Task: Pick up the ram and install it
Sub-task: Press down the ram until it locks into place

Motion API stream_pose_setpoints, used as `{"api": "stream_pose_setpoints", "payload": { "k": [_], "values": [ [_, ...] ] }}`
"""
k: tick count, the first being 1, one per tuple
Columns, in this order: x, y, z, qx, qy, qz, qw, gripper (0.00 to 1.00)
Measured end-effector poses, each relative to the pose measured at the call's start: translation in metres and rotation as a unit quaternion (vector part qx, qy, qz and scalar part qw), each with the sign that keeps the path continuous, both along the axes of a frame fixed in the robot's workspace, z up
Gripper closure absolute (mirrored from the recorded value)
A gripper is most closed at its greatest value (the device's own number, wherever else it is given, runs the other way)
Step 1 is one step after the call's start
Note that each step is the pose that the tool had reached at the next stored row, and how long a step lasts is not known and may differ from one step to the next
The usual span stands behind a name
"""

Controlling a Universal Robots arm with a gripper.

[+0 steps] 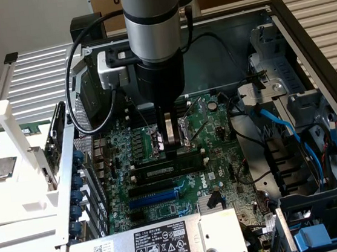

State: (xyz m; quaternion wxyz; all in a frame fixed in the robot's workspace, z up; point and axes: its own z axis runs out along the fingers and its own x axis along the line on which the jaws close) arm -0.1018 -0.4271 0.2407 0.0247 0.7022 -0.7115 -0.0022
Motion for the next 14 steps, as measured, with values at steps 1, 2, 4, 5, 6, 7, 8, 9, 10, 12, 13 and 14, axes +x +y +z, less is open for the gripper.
{"api": "stream_pose_setpoints", "payload": {
  "k": [1, 2, 4, 5, 6, 7, 8, 9, 10, 12, 13, 14],
  "values": [
    [0.0000, 0.0001, -0.0004, 0.0000, 0.0000, 0.000, 1.0000, 0.90],
    [-0.0001, 0.0002, -0.0007, 0.0000, 0.0000, 0.000, 1.0000, 0.90],
    [-0.0002, 0.0006, -0.0010, 0.0000, 0.0000, 0.000, 1.0000, 0.90],
    [-0.0003, 0.0008, -0.0011, 0.0000, 0.0000, 0.000, 1.0000, 0.90],
    [-0.0003, 0.0009, -0.0012, 0.0000, 0.0000, 0.000, 1.0000, 0.90],
    [-0.0003, 0.0010, -0.0025, 0.0000, 0.0000, 0.000, 1.0000, 0.90],
    [-0.0003, 0.0012, -0.0028, -0.0001, 0.0000, 0.000, 1.0000, 0.90],
    [-0.0003, 0.0016, -0.0034, -0.0001, 0.0001, 0.000, 1.0000, 0.90],
    [-0.0003, 0.0018, -0.0038, 0.0000, 0.0000, 0.000, 1.0000, 0.90],
    [-0.0003, 0.0021, -0.0046, 0.0000, 0.0000, 0.000, 1.0000, 0.90],
    [-0.0003, 0.0022, -0.0051, 0.0000, 0.0000, 0.000, 1.0000, 0.90],
    [-0.0003, 0.0024, -0.0056, 0.0000, 0.0000, 0.000, 1.0000, 0.90]
  ]
}}
